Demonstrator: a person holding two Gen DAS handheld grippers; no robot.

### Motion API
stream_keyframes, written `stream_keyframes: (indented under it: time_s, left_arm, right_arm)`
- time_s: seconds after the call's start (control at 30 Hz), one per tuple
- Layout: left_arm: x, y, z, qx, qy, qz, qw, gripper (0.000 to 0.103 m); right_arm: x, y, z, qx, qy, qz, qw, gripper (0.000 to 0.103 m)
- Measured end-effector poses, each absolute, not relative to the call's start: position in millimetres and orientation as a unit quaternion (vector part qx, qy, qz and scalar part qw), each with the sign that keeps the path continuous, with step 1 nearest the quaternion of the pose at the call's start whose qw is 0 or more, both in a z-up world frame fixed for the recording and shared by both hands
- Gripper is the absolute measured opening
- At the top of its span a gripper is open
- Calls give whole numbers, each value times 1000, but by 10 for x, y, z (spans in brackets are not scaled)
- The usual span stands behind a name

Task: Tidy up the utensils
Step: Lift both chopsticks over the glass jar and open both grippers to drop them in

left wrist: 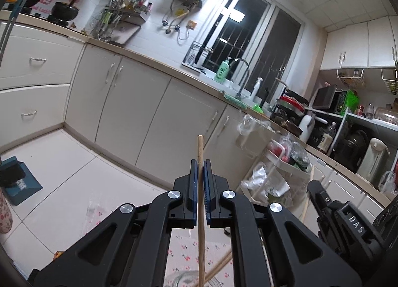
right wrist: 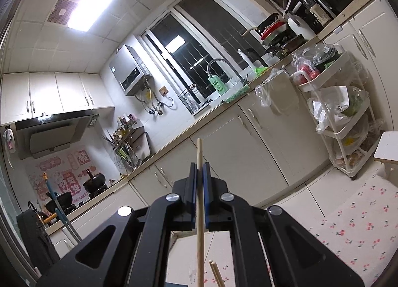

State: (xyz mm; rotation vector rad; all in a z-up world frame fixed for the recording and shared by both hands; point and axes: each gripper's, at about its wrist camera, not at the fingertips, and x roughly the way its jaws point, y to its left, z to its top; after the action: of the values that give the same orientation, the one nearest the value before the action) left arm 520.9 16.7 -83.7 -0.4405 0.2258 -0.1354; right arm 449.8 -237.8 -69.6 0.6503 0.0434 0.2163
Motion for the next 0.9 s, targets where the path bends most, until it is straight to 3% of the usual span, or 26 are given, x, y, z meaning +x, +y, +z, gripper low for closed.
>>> stream_keyframes:
  time_s: [0.9]
  left_arm:
    - [5438, 24, -1375, -185, 120, -44, 974, 5]
  right_arm:
    - [4741, -2146, -1211, 298, 59, 105, 947, 6]
